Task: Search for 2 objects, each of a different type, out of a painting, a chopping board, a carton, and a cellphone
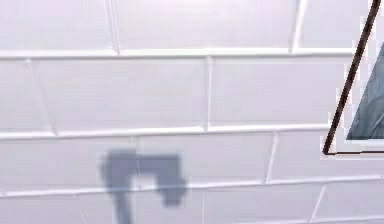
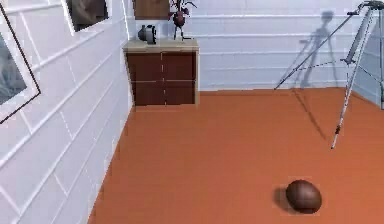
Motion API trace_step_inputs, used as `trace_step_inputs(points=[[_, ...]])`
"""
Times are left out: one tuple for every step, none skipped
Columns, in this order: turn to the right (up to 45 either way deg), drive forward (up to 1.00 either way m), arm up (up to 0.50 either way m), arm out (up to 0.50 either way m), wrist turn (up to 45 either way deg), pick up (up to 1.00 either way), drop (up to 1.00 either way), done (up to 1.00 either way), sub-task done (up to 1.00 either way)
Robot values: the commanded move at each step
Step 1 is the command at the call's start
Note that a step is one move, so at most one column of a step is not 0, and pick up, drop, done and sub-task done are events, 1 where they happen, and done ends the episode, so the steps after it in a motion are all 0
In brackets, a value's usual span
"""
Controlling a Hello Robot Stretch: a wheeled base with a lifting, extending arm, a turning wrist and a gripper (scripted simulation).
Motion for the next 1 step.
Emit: trace_step_inputs(points=[[45.0,0.00,0.00,0.00,0.0,0.00,0.00,0.00,0.00]])
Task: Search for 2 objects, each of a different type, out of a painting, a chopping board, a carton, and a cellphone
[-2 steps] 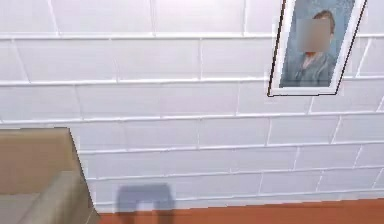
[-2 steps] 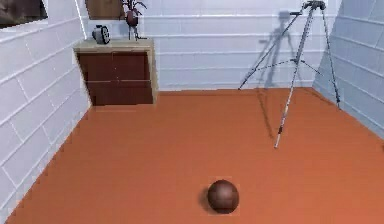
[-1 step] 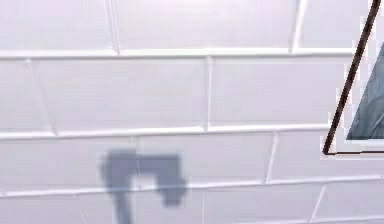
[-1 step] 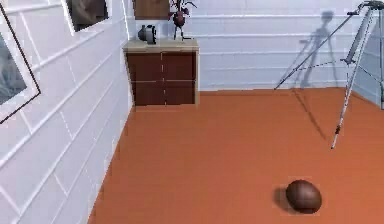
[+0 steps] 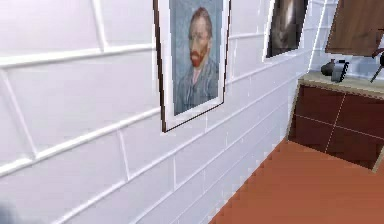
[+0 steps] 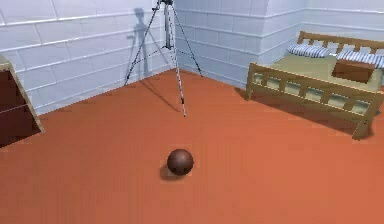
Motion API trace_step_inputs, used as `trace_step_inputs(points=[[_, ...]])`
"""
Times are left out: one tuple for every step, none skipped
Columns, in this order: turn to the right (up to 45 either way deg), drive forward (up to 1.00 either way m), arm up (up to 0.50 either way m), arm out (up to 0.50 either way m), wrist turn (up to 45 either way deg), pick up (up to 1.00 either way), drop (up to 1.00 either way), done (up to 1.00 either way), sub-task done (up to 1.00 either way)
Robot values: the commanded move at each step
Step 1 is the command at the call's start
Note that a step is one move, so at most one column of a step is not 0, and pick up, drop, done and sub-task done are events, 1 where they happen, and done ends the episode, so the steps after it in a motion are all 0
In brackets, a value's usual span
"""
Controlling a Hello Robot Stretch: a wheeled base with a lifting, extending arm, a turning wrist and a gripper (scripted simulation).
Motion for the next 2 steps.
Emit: trace_step_inputs(points=[[0.0,0.00,0.00,0.00,0.0,0.00,0.00,0.00,1.00],[45.0,0.00,0.00,0.00,0.0,0.00,0.00,0.00,0.00]])
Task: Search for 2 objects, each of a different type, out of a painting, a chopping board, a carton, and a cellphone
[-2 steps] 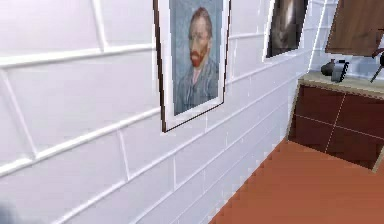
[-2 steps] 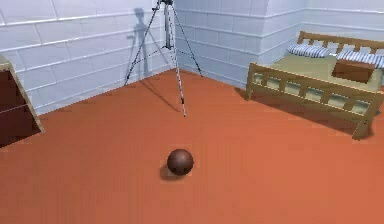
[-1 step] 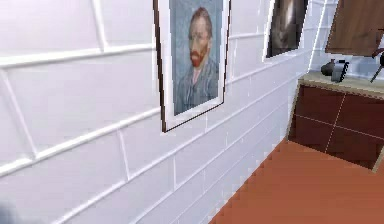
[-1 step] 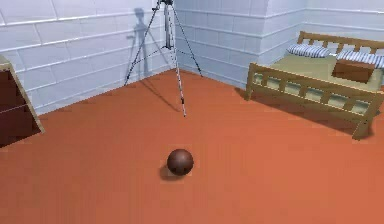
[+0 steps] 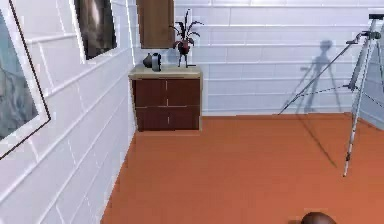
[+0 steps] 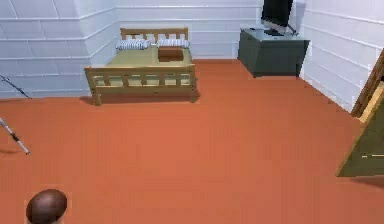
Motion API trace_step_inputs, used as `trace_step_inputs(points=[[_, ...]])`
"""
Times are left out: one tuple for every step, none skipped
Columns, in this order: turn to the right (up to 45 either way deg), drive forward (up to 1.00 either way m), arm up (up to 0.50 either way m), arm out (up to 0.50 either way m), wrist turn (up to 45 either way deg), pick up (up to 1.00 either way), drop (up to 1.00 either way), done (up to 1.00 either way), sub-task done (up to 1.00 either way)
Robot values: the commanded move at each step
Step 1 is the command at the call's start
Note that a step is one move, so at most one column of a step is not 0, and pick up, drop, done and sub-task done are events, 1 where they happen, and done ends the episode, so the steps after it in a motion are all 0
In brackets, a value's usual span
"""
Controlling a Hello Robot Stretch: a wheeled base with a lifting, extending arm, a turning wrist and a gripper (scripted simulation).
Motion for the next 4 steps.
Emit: trace_step_inputs(points=[[45.0,0.00,0.00,0.00,0.0,0.00,0.00,0.00,0.00],[0.0,0.05,0.00,0.00,0.0,0.00,0.00,0.00,0.00],[-42.0,0.00,0.00,0.00,0.0,0.00,0.00,0.00,0.00],[0.0,1.00,0.00,0.00,0.0,0.00,0.00,0.00,0.00]])
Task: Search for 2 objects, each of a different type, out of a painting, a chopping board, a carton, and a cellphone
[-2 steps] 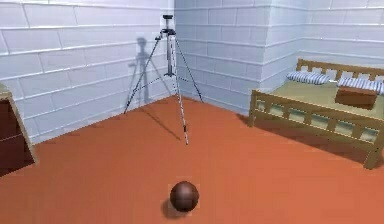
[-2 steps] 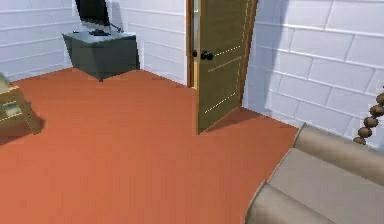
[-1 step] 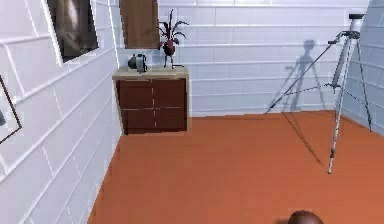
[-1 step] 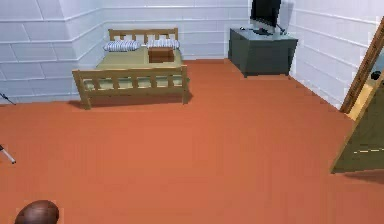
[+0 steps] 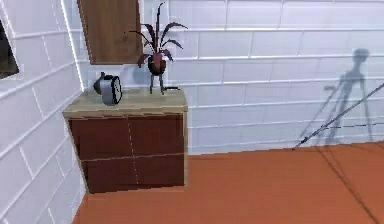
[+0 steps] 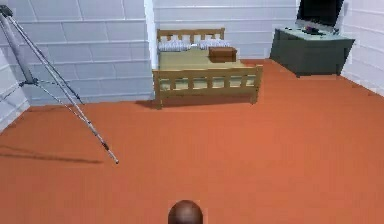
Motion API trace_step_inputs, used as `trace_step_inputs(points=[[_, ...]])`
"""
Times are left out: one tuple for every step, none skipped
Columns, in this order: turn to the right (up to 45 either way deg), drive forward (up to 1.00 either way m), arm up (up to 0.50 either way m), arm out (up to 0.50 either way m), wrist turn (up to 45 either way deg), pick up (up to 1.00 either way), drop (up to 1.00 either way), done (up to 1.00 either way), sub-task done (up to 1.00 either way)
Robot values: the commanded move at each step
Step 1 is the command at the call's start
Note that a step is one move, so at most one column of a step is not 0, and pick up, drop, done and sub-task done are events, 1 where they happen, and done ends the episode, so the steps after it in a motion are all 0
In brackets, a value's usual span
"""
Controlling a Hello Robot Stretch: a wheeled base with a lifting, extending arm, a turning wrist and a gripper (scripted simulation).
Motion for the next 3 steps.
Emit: trace_step_inputs(points=[[0.0,0.85,0.00,0.00,0.0,0.00,0.00,0.00,0.00],[-9.0,0.00,0.00,0.00,0.0,0.00,0.00,0.00,0.00],[0.0,0.00,0.00,0.00,0.0,0.00,0.00,1.00,0.00]])
